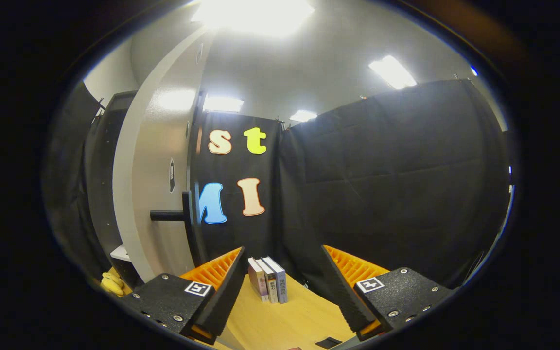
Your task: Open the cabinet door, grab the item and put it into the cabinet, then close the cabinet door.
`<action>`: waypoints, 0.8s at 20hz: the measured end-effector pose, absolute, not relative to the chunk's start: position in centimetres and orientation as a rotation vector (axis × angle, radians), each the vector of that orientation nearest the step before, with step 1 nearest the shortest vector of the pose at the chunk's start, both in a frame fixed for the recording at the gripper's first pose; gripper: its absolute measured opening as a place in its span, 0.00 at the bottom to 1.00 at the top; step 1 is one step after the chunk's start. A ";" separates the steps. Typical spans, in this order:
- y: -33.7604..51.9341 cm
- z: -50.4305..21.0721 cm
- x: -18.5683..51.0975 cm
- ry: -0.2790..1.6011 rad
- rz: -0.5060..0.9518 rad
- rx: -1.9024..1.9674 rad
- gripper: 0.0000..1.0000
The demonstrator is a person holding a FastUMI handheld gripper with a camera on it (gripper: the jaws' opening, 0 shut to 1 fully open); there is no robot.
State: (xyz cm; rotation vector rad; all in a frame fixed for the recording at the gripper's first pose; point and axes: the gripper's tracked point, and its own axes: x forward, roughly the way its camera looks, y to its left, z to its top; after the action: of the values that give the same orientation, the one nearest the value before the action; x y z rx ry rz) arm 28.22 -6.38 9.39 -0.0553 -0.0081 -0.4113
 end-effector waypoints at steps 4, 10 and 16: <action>-3.7 9.1 28.4 -0.006 -0.349 -0.026 0.92; -0.5 8.9 28.5 -0.002 -0.274 -0.021 0.92; 2.6 9.1 28.9 0.006 -0.202 -0.038 0.92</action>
State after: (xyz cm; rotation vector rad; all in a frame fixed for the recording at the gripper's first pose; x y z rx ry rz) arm 28.92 2.64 9.09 -0.0383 0.0062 -0.2023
